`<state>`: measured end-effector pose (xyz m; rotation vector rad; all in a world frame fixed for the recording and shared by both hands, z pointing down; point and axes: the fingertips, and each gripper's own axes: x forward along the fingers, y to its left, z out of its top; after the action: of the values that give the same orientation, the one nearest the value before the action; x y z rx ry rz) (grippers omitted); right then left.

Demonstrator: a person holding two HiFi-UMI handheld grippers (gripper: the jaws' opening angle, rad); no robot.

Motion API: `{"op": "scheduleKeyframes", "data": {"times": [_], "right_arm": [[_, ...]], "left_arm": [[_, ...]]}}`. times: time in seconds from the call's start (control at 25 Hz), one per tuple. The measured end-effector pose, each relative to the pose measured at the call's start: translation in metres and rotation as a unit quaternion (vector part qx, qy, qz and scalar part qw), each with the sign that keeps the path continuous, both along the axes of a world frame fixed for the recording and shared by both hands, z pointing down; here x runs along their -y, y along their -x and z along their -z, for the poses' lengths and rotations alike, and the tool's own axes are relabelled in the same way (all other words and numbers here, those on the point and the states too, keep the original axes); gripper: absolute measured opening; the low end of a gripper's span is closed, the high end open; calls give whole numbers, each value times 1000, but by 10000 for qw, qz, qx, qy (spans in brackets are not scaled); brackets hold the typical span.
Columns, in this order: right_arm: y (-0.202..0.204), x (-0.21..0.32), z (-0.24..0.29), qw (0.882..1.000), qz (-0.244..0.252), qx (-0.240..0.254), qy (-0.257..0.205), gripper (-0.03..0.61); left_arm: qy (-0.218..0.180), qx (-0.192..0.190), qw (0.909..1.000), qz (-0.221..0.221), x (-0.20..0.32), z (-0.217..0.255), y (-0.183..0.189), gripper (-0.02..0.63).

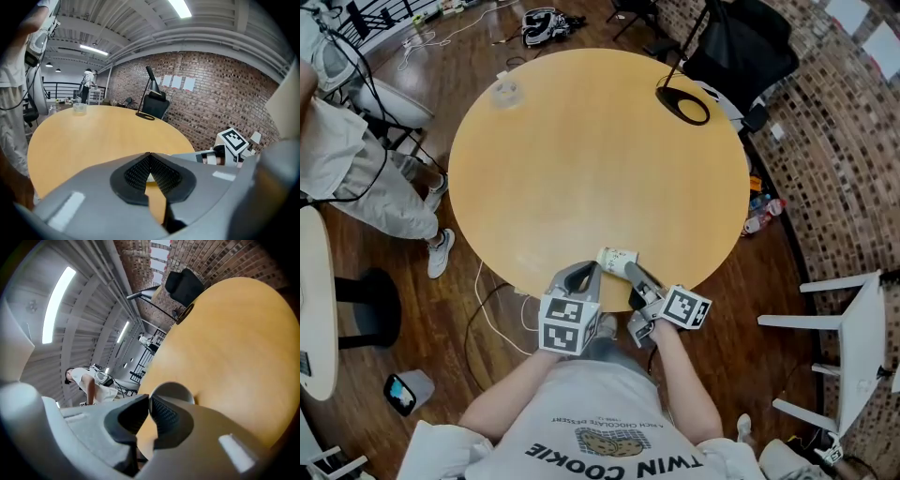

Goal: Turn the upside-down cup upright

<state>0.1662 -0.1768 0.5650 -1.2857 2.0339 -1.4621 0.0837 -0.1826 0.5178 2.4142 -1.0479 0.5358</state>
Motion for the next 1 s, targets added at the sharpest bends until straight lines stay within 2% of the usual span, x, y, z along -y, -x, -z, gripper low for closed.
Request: {"op": "scheduleKeyframes", "data": {"times": [0.12, 0.36, 0.48, 0.64, 0.8, 0.92, 1.0], "right_arm": [[-7, -1, -3, 9998, -158, -88, 48, 23], [-8, -1, -10, 9992, -326, 84, 220, 25], [-10, -6, -14, 9966, -589, 262, 517, 32], [-15, 1, -5, 9984, -516, -188, 106, 34], [-19, 4, -5, 9971, -522, -553, 62, 35], [-21, 4, -4, 9914, -400, -1249, -2, 51], [-19, 5, -2, 9815, -223, -1899, -109, 60]], "left_arm": [[9, 16, 10000, 11, -1, 0, -1, 3], [5, 19, 10000, 51, -2, 0, 1, 3], [10, 24, 10000, 95, -2, 0, 4, 3], [20, 24, 9999, 112, -2, 0, 6, 3], [60, 13, 9999, 111, -1, -1, 6, 3], [55, 8, 9999, 113, 0, 0, 6, 3], [51, 3, 9999, 117, 0, 0, 7, 3]]}}
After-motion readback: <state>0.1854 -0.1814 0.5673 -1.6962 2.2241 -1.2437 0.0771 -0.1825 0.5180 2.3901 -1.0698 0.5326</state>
